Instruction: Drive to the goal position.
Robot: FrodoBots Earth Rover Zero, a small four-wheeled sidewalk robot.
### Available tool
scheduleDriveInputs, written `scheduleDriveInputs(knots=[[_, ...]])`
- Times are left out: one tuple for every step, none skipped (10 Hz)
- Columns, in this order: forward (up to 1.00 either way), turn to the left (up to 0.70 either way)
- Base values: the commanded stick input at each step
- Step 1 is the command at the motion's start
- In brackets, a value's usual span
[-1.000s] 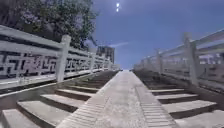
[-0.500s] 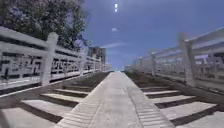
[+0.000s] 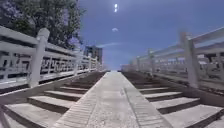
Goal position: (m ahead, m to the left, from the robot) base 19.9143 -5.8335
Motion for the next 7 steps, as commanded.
scheduleDriveInputs(knots=[[0.45,0.0],[0.45,0.0],[0.45,0.0],[0.45,0.0],[0.45,0.0],[0.45,0.0],[0.45,0.0]])
